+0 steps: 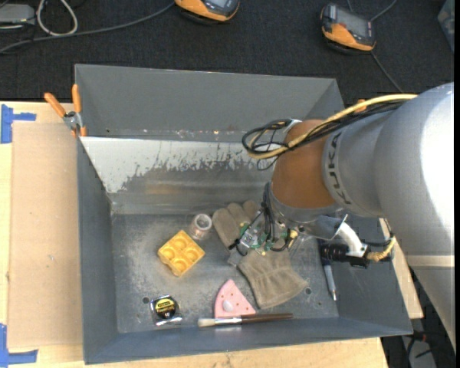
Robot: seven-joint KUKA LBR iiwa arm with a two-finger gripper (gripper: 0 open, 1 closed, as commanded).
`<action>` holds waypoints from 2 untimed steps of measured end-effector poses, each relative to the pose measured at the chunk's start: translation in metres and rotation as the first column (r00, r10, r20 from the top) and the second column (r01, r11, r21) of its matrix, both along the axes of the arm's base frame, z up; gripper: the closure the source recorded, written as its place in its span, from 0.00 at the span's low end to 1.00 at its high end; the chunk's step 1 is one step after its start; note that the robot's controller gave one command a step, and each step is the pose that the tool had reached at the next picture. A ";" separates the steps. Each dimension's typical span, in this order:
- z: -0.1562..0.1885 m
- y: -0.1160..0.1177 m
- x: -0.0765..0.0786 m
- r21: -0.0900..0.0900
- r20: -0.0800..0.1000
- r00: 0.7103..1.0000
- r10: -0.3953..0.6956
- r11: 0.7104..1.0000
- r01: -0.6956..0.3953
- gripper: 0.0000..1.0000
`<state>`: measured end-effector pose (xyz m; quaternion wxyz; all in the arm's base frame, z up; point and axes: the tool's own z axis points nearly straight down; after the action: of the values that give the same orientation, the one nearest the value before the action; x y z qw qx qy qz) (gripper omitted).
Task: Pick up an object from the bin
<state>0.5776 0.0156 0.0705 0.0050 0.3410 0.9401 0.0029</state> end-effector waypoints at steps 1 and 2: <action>-0.001 -0.006 0.016 0.001 -0.019 1.000 0.025 1.000 -0.025 1.00; -0.001 -0.006 0.016 0.001 -0.019 0.999 0.025 1.000 -0.025 1.00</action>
Offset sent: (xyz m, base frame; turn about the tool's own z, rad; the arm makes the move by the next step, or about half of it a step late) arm 0.0000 0.0000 0.0000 0.0000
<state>0.5935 0.0094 0.0699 -0.0043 0.3290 0.9443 0.0001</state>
